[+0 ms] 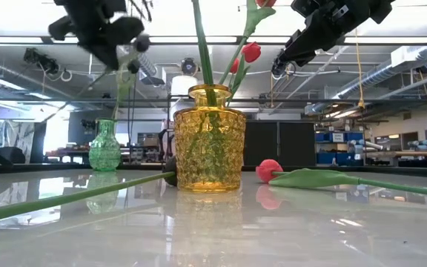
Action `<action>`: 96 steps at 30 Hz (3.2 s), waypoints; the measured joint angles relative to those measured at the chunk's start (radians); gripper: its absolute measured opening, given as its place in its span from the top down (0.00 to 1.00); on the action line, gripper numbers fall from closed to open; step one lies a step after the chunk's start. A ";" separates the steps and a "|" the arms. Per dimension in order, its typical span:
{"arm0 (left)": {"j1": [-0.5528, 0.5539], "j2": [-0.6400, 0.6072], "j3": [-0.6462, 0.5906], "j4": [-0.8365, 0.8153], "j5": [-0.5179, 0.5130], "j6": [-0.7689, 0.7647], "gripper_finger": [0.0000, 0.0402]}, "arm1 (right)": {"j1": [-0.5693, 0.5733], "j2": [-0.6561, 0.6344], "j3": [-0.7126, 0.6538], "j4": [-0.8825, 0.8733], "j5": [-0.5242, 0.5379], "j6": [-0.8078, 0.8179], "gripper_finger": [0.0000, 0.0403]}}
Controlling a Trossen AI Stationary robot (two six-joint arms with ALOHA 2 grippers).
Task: Sort flowers into vase by color
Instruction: Put the left black flower into the green vase
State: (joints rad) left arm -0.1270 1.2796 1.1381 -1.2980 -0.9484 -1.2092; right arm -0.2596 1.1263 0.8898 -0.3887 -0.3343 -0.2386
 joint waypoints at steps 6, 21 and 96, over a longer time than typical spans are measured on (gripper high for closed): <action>0.043 -0.139 0.000 0.215 -0.148 0.293 0.95 | 0.000 0.000 0.000 0.037 0.000 0.004 0.71; 0.256 -0.405 0.000 0.724 -0.193 1.117 0.95 | 0.000 0.000 0.000 0.105 0.003 0.064 0.71; 0.892 -0.671 -0.476 1.334 0.613 1.250 0.95 | 0.000 0.000 0.000 0.171 0.000 0.139 0.71</action>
State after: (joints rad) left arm 0.7647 0.6084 0.6617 0.0361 -0.3359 0.0406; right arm -0.2596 1.1263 0.8902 -0.2180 -0.3346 -0.0994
